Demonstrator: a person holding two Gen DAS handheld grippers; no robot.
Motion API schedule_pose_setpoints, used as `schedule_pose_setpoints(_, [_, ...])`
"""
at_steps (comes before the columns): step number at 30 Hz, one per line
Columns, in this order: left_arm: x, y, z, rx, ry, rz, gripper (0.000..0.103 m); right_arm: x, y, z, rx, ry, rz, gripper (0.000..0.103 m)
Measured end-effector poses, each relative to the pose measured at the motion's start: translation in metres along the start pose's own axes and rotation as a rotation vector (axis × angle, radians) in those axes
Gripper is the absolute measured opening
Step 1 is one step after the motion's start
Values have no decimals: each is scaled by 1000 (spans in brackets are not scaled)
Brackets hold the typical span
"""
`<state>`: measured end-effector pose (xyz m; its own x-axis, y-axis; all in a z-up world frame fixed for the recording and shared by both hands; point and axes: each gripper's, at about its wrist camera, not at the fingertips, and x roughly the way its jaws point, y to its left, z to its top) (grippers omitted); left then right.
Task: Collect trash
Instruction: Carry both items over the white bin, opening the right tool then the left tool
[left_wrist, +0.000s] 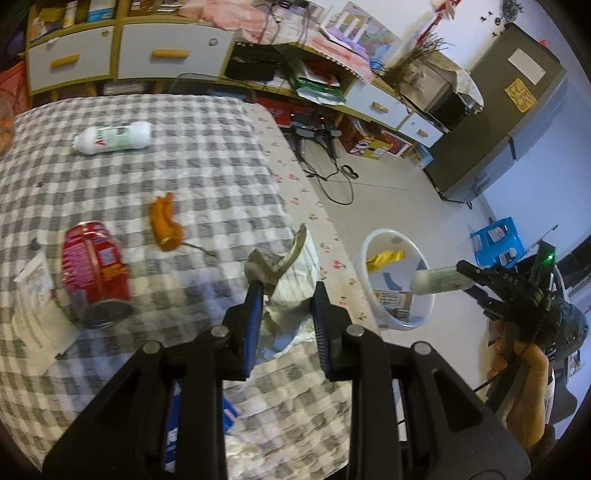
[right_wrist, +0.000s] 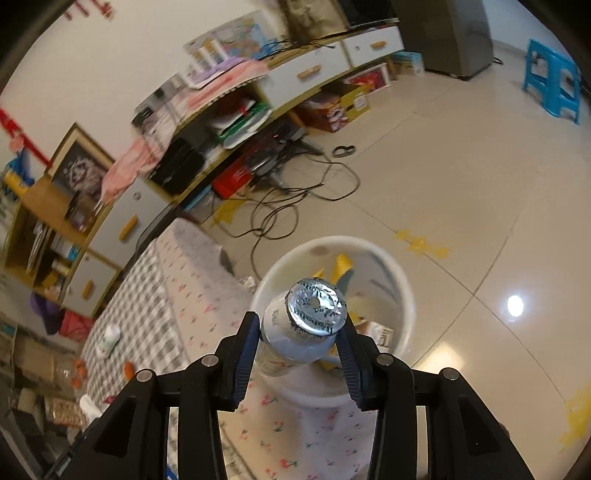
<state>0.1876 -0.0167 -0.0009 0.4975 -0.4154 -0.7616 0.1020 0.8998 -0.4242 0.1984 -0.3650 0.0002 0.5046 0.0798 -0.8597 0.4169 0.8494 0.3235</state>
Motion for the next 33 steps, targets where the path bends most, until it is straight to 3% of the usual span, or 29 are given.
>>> schedule_pose_setpoints(1, [1, -4, -1, 7, -3, -3, 28, 1, -5, 1, 16, 9, 2, 64])
schedule_pose_setpoints(2, [2, -8, -2, 14, -7, -7, 28, 0, -9, 1, 30, 11, 1, 69])
schedule_pose_setpoints(9, [15, -37, -5, 89, -13, -31, 28, -14, -27, 1, 48, 27, -2, 69])
schedule_pose_setpoints(20, [67, -118, -4, 289, 29, -41, 28, -43, -72, -3, 32, 60, -17, 71])
schedule_pose_setpoints(27, [103, -151, 0, 287, 70, -46, 28, -56, -107, -1, 12, 65, -55, 71])
schedule_pose_setpoints(33, [117, -175, 6, 280, 66, -32, 28, -69, -134, 7, 74, 43, -41, 73])
